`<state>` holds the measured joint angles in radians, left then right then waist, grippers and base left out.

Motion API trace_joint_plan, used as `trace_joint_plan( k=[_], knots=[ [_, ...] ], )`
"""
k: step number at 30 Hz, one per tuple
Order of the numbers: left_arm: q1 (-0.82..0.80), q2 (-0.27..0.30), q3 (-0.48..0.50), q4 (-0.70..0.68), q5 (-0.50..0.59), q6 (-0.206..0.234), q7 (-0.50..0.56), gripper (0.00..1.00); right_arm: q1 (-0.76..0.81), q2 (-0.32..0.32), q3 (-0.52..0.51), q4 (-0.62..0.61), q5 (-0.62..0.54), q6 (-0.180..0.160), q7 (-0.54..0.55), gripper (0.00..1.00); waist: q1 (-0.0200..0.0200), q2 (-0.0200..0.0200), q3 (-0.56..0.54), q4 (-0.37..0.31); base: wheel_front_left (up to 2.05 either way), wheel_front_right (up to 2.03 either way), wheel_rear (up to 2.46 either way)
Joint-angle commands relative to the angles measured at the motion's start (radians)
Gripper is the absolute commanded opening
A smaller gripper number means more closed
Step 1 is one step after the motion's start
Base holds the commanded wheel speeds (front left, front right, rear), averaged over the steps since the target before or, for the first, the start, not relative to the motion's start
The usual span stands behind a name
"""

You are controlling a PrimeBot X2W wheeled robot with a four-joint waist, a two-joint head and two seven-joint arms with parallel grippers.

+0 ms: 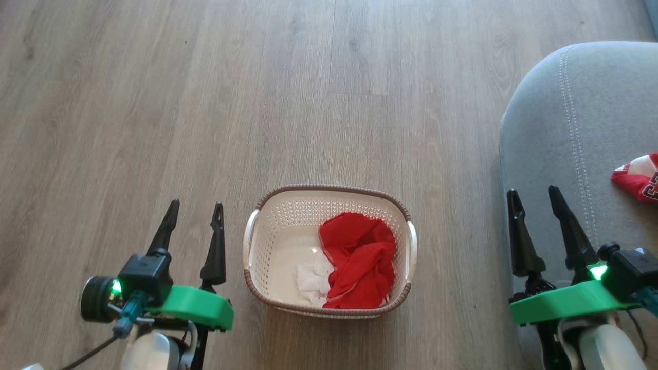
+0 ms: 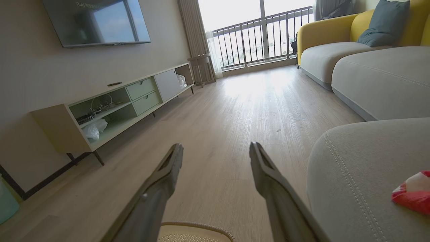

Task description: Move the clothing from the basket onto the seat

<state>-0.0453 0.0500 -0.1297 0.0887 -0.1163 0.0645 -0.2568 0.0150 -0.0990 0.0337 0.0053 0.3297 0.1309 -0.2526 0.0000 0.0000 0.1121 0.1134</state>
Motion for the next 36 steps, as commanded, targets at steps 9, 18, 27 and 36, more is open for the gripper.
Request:
trace_joint_plan(
  k=[9,18,27,36],
  knots=[
    [-0.023,0.0,0.0,-0.024,0.013,-0.021,-0.005,1.0,-0.002,0.006,-0.001,-0.014,-0.026,0.0,-0.009,1.0,0.0,0.0,-0.01,-0.008,0.0,0.0,0.0],
    [-0.017,0.0,-0.019,-0.014,0.022,-0.012,-0.005,1.0,0.005,0.012,-0.006,0.004,-0.028,0.0,-0.009,1.0,0.0,0.0,-0.021,-0.013,0.0,0.0,0.0],
    [-0.028,0.0,-0.019,-0.011,0.017,-0.021,-0.005,1.0,-0.011,0.012,-0.029,0.001,-0.048,0.0,-0.009,1.0,0.0,0.0,0.016,-0.03,0.0,0.0,0.0],
    [-0.1,0.0,-0.011,0.048,0.033,-0.079,-0.005,1.0,-0.046,0.028,-0.047,-0.02,-0.121,0.0,-0.009,1.0,0.0,0.0,0.193,-0.078,0.0,0.0,0.0]
  ],
)
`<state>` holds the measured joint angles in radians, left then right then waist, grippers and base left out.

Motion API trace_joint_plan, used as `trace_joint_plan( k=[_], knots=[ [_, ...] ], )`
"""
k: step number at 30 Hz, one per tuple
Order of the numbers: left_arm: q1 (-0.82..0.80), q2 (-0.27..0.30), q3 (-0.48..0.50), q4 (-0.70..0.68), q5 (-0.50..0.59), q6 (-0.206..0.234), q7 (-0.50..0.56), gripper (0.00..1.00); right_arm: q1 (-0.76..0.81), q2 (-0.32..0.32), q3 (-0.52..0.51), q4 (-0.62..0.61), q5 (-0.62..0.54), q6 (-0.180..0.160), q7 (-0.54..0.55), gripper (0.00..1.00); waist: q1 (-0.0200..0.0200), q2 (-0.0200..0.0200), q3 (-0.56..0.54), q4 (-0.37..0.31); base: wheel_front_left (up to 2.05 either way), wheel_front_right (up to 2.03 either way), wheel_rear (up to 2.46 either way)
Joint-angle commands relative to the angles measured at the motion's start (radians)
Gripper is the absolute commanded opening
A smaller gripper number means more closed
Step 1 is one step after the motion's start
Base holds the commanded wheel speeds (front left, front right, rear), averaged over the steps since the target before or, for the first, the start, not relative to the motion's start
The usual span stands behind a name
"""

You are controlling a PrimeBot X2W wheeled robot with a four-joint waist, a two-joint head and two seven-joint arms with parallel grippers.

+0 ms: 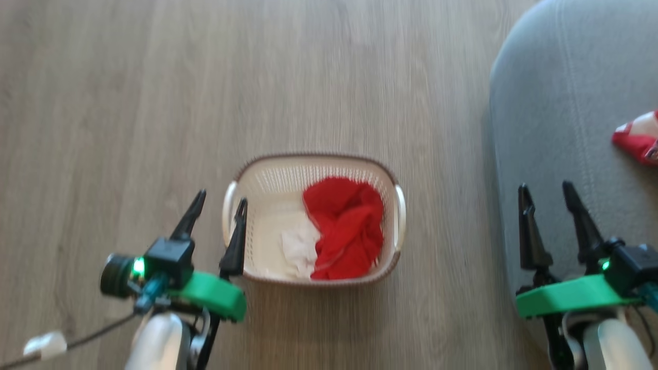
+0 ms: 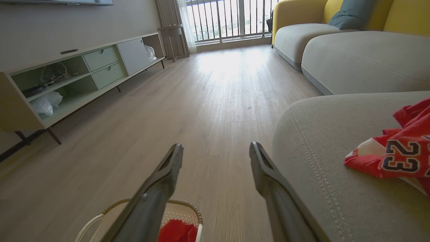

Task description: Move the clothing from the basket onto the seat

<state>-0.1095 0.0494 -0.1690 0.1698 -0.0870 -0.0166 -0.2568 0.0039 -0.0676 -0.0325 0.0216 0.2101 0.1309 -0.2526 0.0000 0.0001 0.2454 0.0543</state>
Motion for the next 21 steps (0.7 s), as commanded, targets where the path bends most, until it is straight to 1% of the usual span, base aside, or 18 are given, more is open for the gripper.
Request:
trace_joint_plan(
  k=[1,7,13,21],
  knots=[
    [-0.055,0.001,0.025,-0.022,0.01,-0.005,-0.005,1.0,-0.04,-0.001,0.017,-0.043,-0.011,0.0,-0.009,1.0,0.0,-0.0001,0.095,-0.022,0.0,0.0,0.0],
    [-0.197,0.003,-0.006,0.067,0.065,-0.056,-0.005,1.0,-0.074,0.008,0.012,-0.106,-0.087,0.0,-0.009,1.0,0.0,-0.0001,0.318,-0.04,0.0,0.0,0.0],
    [-0.342,0.03,-0.076,0.173,0.106,-0.085,-0.005,1.0,-0.088,0.016,-0.002,-0.195,-0.131,0.0,-0.009,1.0,0.0,-0.0001,0.506,-0.067,0.0,0.0,0.0],
    [-0.523,0.054,-0.213,0.315,0.137,-0.099,-0.005,1.0,-0.078,0.017,0.019,-0.276,-0.151,0.0,-0.009,1.0,0.0,-0.0001,0.663,-0.099,0.0,0.0,0.0]
  ],
)
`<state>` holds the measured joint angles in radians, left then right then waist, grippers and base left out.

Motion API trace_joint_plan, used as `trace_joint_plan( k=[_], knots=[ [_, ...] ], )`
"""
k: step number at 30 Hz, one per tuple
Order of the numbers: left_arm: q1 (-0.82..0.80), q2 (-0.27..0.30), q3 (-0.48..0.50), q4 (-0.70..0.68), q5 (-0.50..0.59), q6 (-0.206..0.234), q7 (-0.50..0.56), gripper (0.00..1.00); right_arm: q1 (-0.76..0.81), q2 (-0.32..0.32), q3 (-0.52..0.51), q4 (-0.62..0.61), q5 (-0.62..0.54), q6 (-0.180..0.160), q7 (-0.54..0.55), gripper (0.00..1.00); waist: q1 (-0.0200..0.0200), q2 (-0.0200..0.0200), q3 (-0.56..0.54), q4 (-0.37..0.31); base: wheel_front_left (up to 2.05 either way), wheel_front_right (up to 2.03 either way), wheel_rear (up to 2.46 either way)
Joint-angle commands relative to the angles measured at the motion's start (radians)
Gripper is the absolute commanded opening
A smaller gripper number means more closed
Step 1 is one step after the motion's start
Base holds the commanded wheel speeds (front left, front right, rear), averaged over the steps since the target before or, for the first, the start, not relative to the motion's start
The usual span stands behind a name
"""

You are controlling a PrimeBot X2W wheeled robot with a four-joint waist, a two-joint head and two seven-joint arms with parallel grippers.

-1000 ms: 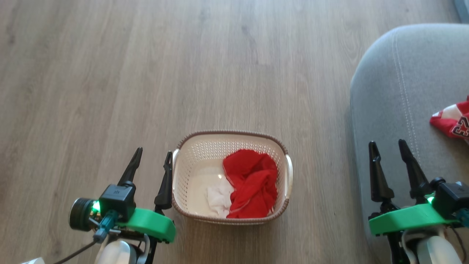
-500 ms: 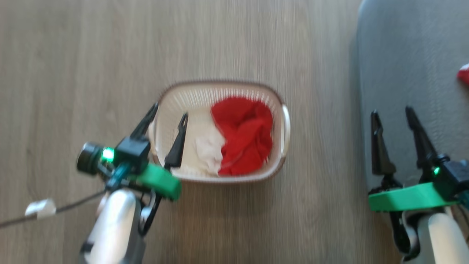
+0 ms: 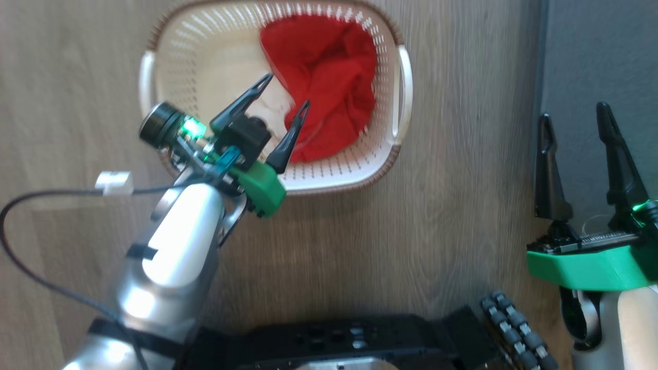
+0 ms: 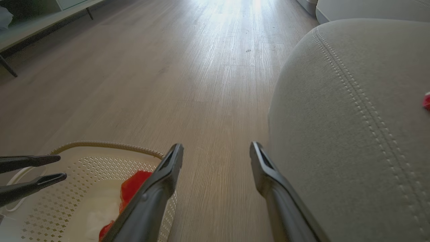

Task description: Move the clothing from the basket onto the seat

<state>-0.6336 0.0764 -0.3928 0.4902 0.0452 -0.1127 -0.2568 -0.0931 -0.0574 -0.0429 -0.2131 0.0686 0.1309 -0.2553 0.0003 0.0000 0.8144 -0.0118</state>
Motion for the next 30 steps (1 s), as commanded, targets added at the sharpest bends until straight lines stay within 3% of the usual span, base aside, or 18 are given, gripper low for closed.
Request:
trace_joint_plan(
  k=[1,7,23,30],
  knots=[
    [-0.021,0.029,-0.003,0.016,0.003,-0.004,-0.005,1.0,0.019,0.007,0.034,-0.052,-0.01,0.0,-0.006,1.0,-0.0003,0.0,0.11,-0.037,0.0,0.0,0.0],
    [-0.159,0.043,-0.066,0.1,-0.011,-0.01,-0.005,1.0,0.029,0.007,0.075,-0.102,-0.021,0.0,-0.006,1.0,-0.0003,0.0,0.201,-0.07,0.0,0.0,0.0],
    [-0.327,0.051,-0.327,0.46,-0.103,-0.018,-0.005,1.0,0.101,0.007,0.143,-0.159,-0.041,0.0,-0.006,1.0,-0.0003,0.0,0.232,-0.133,0.0,0.0,0.0],
    [-0.401,0.024,-0.369,0.651,-0.131,-0.018,-0.005,1.0,0.137,0.007,0.156,-0.187,-0.04,0.0,-0.006,1.0,-0.0003,0.0,0.232,-0.148,0.0,0.0,0.0]
  ],
)
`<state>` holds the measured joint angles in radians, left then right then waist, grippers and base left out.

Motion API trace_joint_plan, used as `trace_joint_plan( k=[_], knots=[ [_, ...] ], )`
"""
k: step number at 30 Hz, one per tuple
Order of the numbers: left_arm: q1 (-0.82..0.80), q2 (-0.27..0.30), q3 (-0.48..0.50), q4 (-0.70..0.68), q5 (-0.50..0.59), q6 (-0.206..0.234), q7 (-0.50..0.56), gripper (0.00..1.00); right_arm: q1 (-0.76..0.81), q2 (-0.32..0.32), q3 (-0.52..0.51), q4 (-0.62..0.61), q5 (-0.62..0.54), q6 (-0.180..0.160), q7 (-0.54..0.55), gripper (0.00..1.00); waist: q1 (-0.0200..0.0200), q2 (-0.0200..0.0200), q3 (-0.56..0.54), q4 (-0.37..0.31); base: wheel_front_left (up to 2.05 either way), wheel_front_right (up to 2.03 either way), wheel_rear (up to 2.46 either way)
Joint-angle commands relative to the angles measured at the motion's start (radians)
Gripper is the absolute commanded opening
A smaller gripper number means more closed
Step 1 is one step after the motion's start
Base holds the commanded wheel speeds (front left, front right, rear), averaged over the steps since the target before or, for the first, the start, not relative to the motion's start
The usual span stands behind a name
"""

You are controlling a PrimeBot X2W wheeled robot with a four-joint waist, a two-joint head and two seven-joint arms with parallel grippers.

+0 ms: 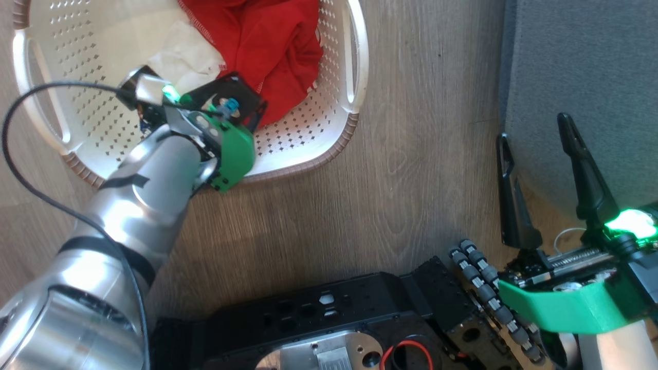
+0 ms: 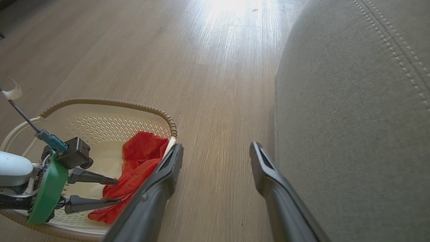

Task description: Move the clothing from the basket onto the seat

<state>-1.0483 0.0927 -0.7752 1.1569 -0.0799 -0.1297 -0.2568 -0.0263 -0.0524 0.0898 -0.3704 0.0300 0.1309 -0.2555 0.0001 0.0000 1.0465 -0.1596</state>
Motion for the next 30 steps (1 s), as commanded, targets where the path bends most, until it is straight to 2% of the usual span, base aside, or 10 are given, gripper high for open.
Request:
trace_joint_plan(
  k=[1,7,25,26,29,30],
  knots=[
    [0.003,0.004,0.014,0.014,-0.007,0.002,-0.005,1.0,0.076,0.002,0.025,-0.032,0.001,0.0,-0.006,1.0,-0.0001,0.0,-0.001,-0.003,0.0,0.0,0.0],
    [-0.046,-0.018,0.015,0.111,-0.026,0.007,0.05,1.0,0.109,0.002,0.034,-0.049,0.006,0.0,-0.006,1.0,-0.0001,0.0,-0.003,-0.017,0.0,0.0,0.0],
    [-0.057,-0.041,-0.005,0.133,-0.088,0.019,0.241,1.0,0.209,0.002,0.029,-0.118,-0.009,0.0,-0.006,1.0,-0.0001,0.0,0.002,-0.011,0.0,0.0,0.0],
    [-0.056,-0.042,-0.01,0.133,-0.091,0.018,0.248,0.96,0.214,0.002,0.028,-0.121,-0.012,0.0,-0.006,1.0,-0.0001,0.0,0.001,-0.01,0.0,0.0,0.0],
    [-0.053,-0.042,-0.021,0.128,-0.11,0.016,0.268,0.16,0.224,0.002,0.028,-0.131,-0.017,0.0,-0.006,1.0,-0.0001,0.0,0.001,-0.012,0.0,0.0,0.0],
    [-0.054,-0.042,-0.026,0.126,-0.113,0.018,0.273,0.0,0.227,0.002,0.026,-0.135,-0.018,0.0,-0.006,1.0,-0.0001,0.0,0.001,-0.011,0.0,0.0,0.0]
  ],
)
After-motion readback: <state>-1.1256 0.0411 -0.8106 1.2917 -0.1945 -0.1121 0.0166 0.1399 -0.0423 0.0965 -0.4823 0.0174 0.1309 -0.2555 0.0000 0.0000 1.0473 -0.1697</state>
